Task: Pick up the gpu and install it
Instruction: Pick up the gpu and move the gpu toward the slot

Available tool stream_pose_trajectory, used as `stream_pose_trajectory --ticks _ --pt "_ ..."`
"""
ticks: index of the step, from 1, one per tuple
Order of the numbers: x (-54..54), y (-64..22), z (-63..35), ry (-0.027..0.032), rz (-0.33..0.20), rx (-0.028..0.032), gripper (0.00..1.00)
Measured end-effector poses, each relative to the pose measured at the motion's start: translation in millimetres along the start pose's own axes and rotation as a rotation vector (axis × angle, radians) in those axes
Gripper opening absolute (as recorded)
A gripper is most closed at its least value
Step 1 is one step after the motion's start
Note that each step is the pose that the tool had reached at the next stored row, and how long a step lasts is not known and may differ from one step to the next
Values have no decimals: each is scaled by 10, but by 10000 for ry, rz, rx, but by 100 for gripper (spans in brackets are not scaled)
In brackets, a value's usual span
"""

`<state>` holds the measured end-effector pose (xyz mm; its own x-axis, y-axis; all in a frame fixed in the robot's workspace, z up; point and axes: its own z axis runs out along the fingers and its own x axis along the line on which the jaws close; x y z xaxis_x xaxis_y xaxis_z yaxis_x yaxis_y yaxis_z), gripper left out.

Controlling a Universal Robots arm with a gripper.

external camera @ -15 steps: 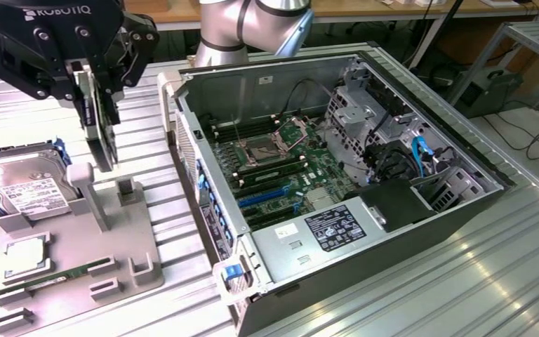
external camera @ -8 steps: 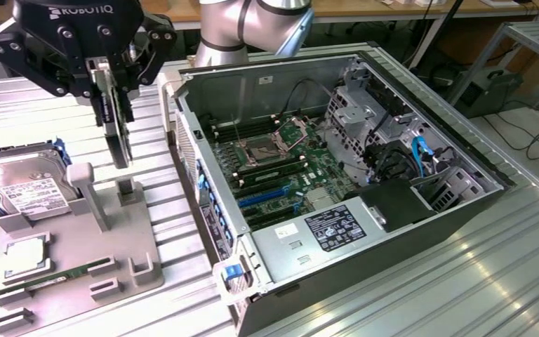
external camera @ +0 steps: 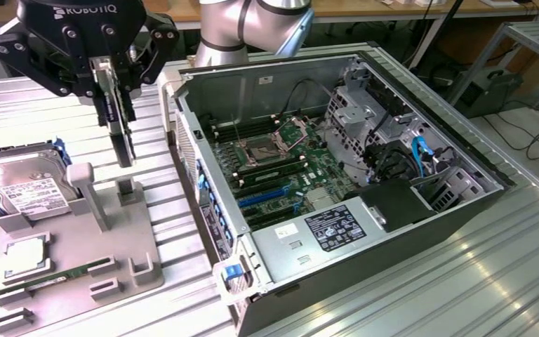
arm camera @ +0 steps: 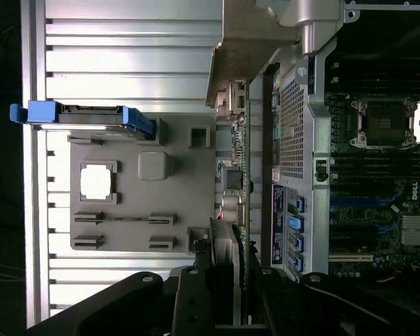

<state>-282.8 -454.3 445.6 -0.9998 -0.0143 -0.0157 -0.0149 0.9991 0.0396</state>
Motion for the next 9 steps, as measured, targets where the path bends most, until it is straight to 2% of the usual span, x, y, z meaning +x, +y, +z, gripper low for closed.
stream_pose_trajectory --ticks 9 --pt "-32 0 0 1 -11 0 28"
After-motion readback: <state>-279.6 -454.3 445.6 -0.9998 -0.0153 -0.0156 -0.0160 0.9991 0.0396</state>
